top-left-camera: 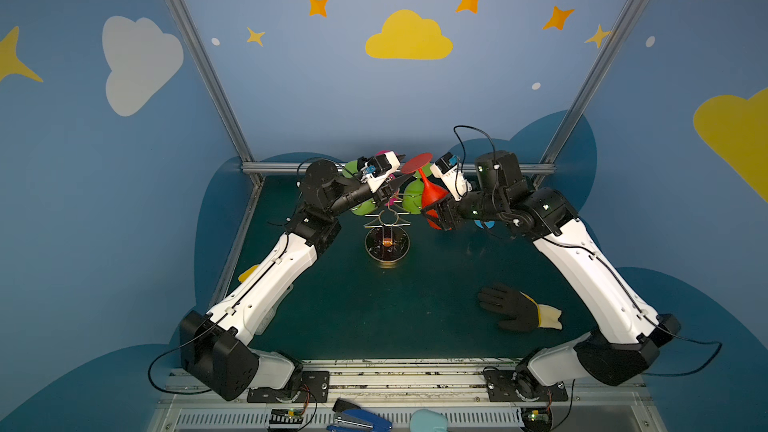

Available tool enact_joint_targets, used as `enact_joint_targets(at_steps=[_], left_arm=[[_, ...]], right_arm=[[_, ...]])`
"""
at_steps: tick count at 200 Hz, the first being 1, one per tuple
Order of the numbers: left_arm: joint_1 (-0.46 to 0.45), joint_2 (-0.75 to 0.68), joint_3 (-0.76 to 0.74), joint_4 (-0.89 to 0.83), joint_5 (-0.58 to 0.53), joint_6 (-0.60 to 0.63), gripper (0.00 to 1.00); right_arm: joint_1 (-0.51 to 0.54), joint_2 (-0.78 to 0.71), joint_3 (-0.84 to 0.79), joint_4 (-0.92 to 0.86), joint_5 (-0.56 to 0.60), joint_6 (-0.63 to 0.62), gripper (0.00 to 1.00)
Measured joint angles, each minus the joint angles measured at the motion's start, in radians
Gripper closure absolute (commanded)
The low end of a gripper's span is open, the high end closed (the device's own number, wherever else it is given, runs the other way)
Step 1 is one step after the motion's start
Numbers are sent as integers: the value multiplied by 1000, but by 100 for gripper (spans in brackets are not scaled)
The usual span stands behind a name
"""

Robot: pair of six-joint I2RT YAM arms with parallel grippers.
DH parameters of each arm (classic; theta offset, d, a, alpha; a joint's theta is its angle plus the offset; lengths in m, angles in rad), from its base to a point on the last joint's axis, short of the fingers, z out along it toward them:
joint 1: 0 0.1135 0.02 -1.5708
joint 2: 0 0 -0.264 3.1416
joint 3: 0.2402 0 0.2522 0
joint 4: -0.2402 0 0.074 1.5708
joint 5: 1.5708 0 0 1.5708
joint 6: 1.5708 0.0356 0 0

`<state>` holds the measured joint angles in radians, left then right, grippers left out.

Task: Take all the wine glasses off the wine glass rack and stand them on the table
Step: 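Grasp the red glass's stem with the right gripper beside the left gripper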

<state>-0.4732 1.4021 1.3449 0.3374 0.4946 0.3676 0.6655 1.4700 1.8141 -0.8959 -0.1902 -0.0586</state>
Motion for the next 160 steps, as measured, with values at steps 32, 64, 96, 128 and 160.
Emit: enact_joint_targets(at_steps=[32,64,96,128,160], left_arm=[[-9,5,0,-11,-10,42,93],[-12,6,0,-9,-22,110,97],[-14,4,-8,-5,-32,127,97],[-11,-12,-47,0,-90,102,97],[-14,-45,-97,-1,-159,38,97]], right_arm=[[5,4,3,-1,-6,23,86],[6,5,17,-18,-14,48,70],[6,5,16,-18,-21,61,25],[4,-13,6,16,-39,61,18],[-26,-61,-48,121,-102,71,16]])
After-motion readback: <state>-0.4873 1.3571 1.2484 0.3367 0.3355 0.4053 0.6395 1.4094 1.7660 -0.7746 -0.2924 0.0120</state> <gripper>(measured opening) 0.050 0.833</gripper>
